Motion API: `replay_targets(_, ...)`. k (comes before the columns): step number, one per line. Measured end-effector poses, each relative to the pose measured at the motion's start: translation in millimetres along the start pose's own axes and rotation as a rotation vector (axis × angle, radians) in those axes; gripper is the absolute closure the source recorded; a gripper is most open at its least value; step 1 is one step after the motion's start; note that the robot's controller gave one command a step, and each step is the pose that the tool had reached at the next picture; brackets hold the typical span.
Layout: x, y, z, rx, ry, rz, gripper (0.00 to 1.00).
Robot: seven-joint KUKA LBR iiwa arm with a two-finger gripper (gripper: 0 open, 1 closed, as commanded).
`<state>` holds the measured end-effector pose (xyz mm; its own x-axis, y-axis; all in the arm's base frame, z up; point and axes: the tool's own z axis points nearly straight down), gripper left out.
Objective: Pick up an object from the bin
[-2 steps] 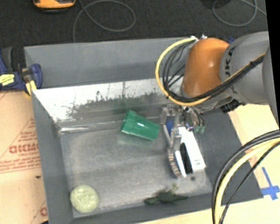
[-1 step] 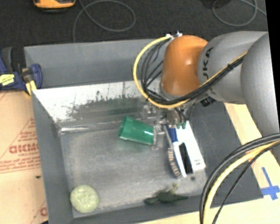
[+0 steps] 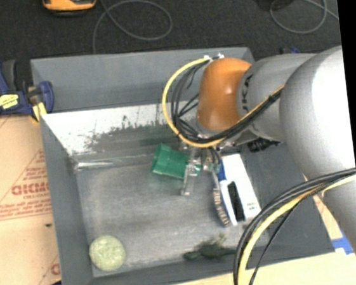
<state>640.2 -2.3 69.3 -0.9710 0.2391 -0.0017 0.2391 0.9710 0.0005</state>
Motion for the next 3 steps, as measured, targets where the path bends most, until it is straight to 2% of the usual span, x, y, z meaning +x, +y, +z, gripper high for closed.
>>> replay_targets(1,12.2,10.2,-1.4,0.002,0.0,-0.006,1.0)
replay_targets(3,12.8,9.9,-4.1,0.002,0.001,-0.007,1.0)
